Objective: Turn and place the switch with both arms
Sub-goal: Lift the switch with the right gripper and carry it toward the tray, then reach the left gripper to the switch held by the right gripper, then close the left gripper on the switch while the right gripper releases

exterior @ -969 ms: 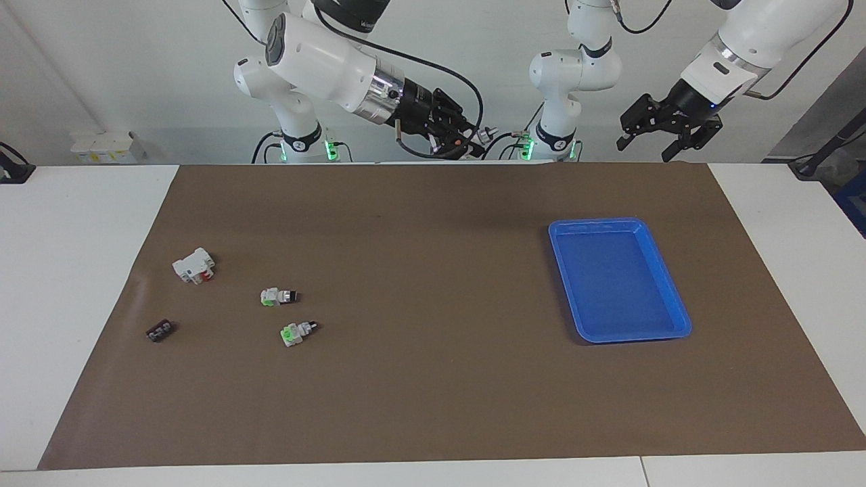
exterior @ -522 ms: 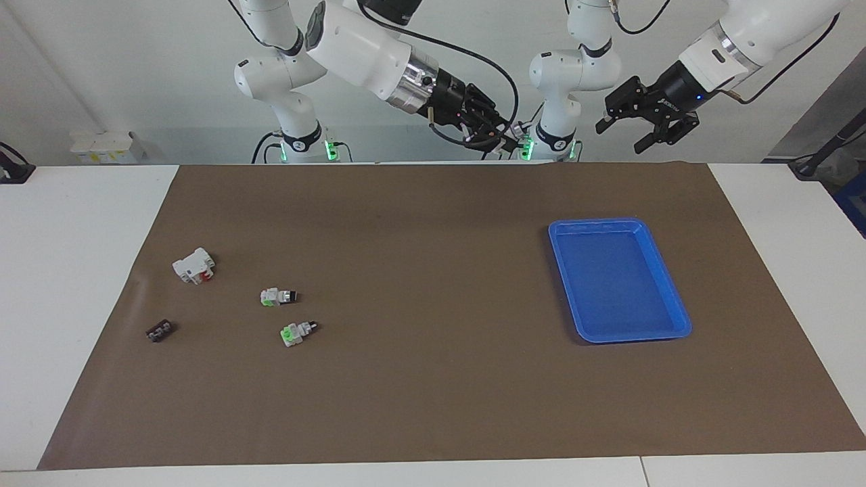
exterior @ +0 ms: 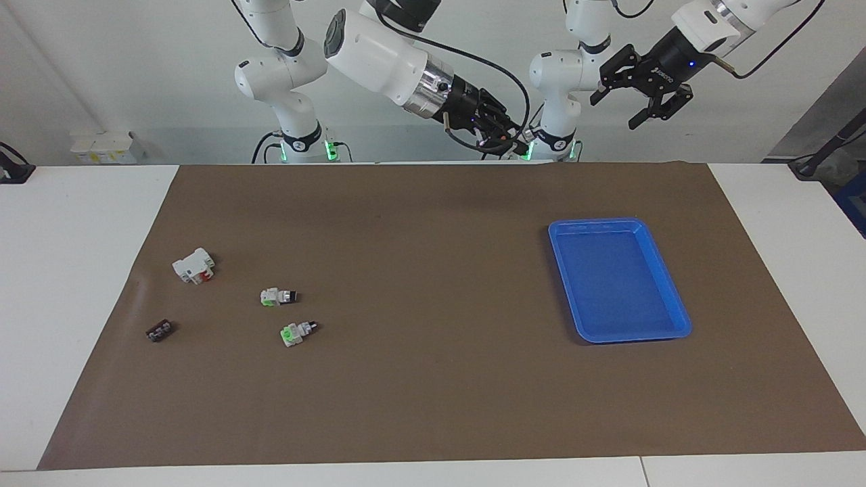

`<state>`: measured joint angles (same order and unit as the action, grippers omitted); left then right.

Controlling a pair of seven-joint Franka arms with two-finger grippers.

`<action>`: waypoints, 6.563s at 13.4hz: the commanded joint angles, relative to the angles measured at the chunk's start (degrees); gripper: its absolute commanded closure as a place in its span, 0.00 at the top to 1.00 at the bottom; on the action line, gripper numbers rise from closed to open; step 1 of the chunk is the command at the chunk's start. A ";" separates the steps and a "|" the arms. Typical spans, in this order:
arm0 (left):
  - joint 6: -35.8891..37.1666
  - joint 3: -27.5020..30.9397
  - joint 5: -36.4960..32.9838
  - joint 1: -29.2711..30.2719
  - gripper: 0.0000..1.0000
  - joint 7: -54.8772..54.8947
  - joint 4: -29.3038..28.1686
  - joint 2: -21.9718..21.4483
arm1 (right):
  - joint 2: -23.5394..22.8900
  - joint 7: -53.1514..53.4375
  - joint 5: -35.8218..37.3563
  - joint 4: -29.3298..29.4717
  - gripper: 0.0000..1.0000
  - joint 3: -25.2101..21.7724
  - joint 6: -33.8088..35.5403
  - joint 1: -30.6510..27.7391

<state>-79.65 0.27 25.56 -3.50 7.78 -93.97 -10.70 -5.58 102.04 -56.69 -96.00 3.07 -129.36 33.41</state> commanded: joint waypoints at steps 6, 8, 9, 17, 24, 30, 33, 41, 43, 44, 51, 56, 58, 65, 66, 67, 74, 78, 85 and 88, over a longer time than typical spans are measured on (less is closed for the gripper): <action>-10.96 -3.17 7.54 0.07 0.65 11.89 -9.56 -4.76 | -0.49 0.18 0.18 1.08 0.00 0.09 0.60 -0.28; -12.01 -2.73 14.23 0.51 0.65 13.04 -10.53 -4.85 | -0.49 0.09 0.18 0.99 0.00 0.09 0.68 -0.28; -12.80 -2.73 16.69 0.51 0.64 13.13 -10.97 -4.85 | -0.49 0.09 0.18 0.99 0.00 0.09 0.68 -0.28; -13.60 -0.09 25.94 0.78 0.34 21.31 -12.82 -4.68 | -0.49 0.09 0.18 1.08 0.00 0.09 0.68 -0.36; -18.34 -1.58 25.94 0.07 0.36 21.48 -13.52 -4.24 | -0.49 0.09 0.18 0.99 0.00 0.09 0.60 -0.28; -18.53 -4.39 25.94 0.07 0.35 21.48 -13.61 -4.24 | -0.31 0.09 0.18 0.29 0.00 0.18 -0.11 -0.10; -18.53 -5.27 25.94 0.07 0.35 21.31 -14.05 -4.33 | -0.31 0.09 0.18 0.37 0.00 0.18 -0.11 -0.10; -19.31 -6.33 25.59 0.07 0.13 21.22 -13.88 -4.15 | -0.31 0.09 0.18 0.37 0.00 0.18 -0.02 -0.10; -19.67 -6.33 25.68 0.16 0.08 21.04 -13.88 -4.15 | -0.31 0.09 0.18 0.37 0.00 0.18 -0.02 -0.10; -19.75 -6.33 25.68 0.16 0.05 20.78 -13.88 -4.15 | -0.31 0.09 0.18 0.37 0.00 0.18 -0.02 -0.10; -19.49 -6.77 25.24 0.07 0.00 9.82 -13.35 -4.15 | -0.31 0.09 0.18 0.37 0.00 0.18 -0.11 -0.10; -19.49 -7.56 25.41 0.07 0.00 -13.87 -13.35 -4.24 | -0.31 0.09 0.18 0.37 0.00 0.09 -0.02 -0.19; -19.76 -7.91 25.42 0.07 0.00 -23.22 -13.00 -4.06 | -0.31 0.09 0.18 0.37 0.00 0.09 -0.02 -0.10; -20.98 -10.46 25.24 0.07 0.00 -54.85 -12.91 -4.33 | -0.31 0.18 0.18 0.37 0.00 0.09 -0.02 -0.19; -22.20 -11.16 25.15 0.07 0.00 -58.81 -12.74 -4.41 | -0.31 0.18 0.18 0.37 0.00 0.18 -0.02 -0.19; -24.13 -12.12 25.15 0.07 0.00 -61.81 -12.65 -4.41 | -0.31 0.18 0.18 0.37 0.00 0.18 -0.02 -0.19; -24.94 -14.07 21.11 0.16 0.00 -81.66 -12.82 -4.59 | -0.31 0.26 0.18 0.37 0.00 0.18 0.07 -0.10; -25.29 -13.98 21.11 0.25 0.00 -91.80 -12.65 -4.41 | -0.31 0.35 0.18 0.37 0.00 0.09 0.07 -0.19; -25.91 -13.63 22.43 0.25 0.00 -100.76 -12.65 -4.41 | -0.22 0.61 0.18 0.46 0.00 0.09 0.77 -0.10; -25.65 -13.54 22.43 0.34 0.00 -101.30 -12.65 -4.42 | 0.04 0.70 0.27 0.37 0.01 0.09 1.83 -0.19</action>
<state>-104.06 -11.46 45.65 -2.24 -90.79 -106.04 -14.56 -4.87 101.65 -56.20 -97.12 1.72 -127.08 32.53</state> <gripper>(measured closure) 0.899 0.590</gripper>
